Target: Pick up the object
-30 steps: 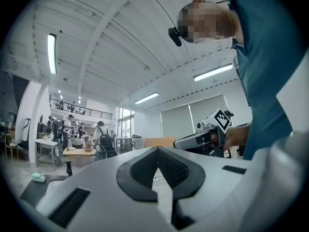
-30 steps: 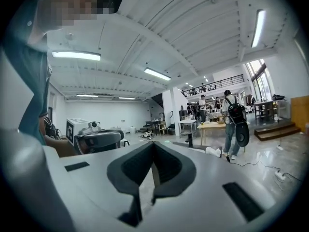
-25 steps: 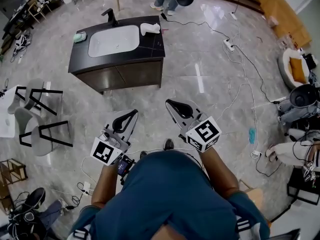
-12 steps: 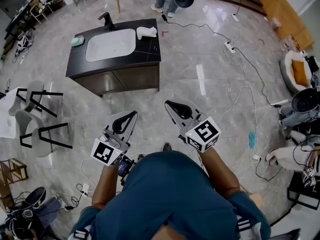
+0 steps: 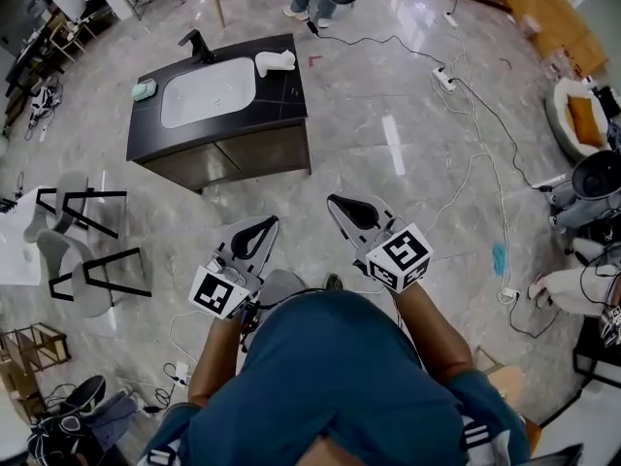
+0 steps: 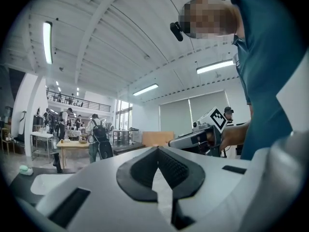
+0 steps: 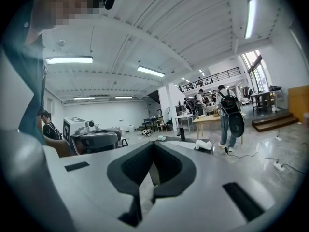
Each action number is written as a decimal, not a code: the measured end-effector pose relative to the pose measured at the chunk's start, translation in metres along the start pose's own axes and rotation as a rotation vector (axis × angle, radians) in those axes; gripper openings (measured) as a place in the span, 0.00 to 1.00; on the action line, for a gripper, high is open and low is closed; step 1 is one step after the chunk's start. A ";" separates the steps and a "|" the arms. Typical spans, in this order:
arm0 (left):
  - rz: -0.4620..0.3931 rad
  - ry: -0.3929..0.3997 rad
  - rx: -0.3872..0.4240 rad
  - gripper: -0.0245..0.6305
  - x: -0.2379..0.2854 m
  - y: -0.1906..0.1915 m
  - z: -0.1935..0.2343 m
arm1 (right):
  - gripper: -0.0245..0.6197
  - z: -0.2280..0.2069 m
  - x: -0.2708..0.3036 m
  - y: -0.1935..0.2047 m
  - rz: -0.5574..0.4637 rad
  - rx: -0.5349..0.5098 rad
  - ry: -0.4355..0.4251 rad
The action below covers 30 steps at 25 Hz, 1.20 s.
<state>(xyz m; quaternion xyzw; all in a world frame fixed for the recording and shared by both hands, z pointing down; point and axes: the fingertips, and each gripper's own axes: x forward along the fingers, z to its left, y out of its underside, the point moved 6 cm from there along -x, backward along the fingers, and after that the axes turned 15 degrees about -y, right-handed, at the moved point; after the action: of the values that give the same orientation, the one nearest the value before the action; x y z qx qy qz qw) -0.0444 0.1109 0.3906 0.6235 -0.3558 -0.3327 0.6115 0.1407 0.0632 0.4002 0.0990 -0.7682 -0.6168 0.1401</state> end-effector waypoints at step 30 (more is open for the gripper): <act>0.002 0.161 -0.096 0.04 0.053 0.022 0.197 | 0.06 -0.053 0.167 -0.032 0.027 0.039 0.127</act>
<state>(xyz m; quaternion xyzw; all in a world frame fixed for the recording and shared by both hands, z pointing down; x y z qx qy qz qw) -0.1844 -0.0375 0.4077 0.6180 -0.2898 -0.2978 0.6674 0.0004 -0.0467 0.3951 0.1304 -0.7710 -0.5920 0.1950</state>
